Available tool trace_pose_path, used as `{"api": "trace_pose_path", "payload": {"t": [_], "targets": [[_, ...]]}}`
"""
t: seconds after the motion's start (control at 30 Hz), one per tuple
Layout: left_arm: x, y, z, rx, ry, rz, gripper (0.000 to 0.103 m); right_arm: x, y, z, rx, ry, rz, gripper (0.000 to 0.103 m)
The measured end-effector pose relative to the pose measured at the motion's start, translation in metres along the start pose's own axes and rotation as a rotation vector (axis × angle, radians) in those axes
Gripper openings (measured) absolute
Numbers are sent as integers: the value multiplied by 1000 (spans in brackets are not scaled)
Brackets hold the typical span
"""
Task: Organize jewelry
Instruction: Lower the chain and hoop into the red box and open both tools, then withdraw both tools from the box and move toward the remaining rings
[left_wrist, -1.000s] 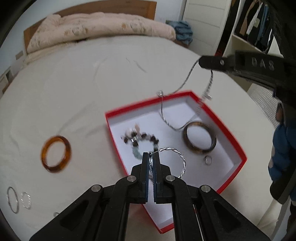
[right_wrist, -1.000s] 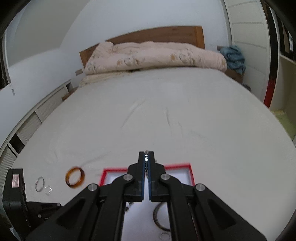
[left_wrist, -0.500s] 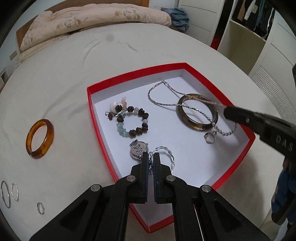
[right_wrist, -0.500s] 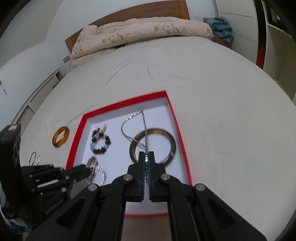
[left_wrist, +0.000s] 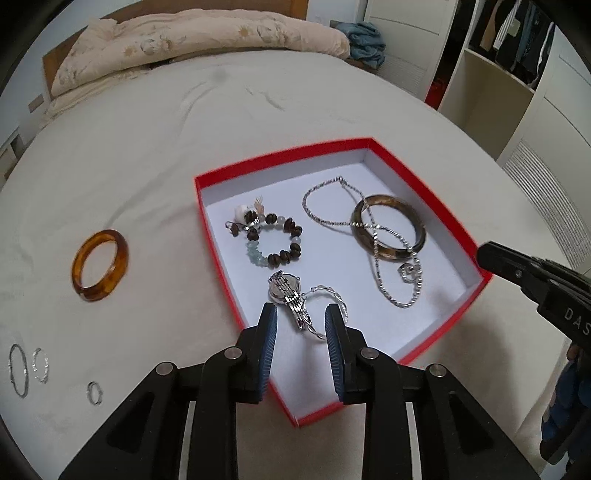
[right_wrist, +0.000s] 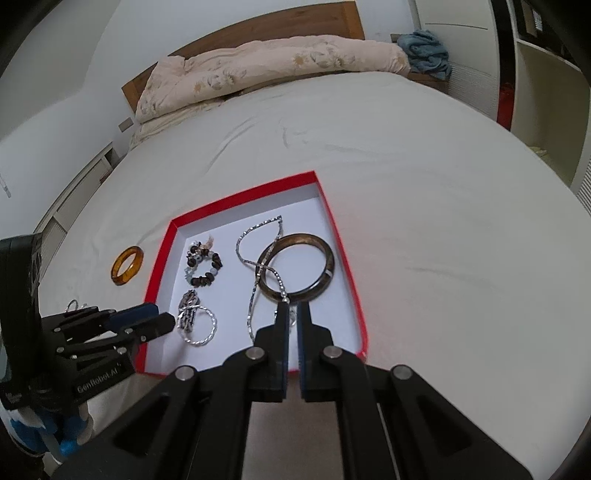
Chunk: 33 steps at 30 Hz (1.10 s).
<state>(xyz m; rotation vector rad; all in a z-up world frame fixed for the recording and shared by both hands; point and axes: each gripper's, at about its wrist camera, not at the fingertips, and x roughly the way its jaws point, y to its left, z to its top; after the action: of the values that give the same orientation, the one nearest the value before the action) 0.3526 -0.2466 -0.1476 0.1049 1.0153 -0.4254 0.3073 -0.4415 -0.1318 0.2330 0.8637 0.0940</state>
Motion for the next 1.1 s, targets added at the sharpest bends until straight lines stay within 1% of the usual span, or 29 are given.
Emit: {"api": "trace_pose_path", "payload": {"t": [0.2, 0.27, 0.3, 0.33, 0.37, 0.4, 0.7, 0.8, 1.1], "targets": [[-49, -7, -3, -4, -59, 15, 35, -47, 10, -7, -5, -37, -8, 5], [-71, -8, -9, -8, -81, 25, 39, -65, 17, -10, -11, -52, -3, 8], [-79, -9, -10, -9, -89, 30, 40, -73, 21, -12, -17, -58, -2, 15], [-89, -10, -12, -10, -98, 35, 41, -79, 24, -13, -20, -63, 0, 25], [-98, -10, -15, -10, -106, 41, 42, -89, 29, -16, -25, -74, 4, 29], [-107, -11, -18, -11, -116, 49, 42, -98, 32, -18, -29, -84, 7, 30], [-185, -13, -50, -18, -196, 95, 50, -159, 65, -36, -57, -142, 33, 30], [-202, -15, -60, -21, -218, 111, 51, -175, 76, -44, -71, -153, 43, 30], [-248, -15, -93, -29, -270, 173, 52, -216, 99, -66, -97, -193, 79, 30]]}}
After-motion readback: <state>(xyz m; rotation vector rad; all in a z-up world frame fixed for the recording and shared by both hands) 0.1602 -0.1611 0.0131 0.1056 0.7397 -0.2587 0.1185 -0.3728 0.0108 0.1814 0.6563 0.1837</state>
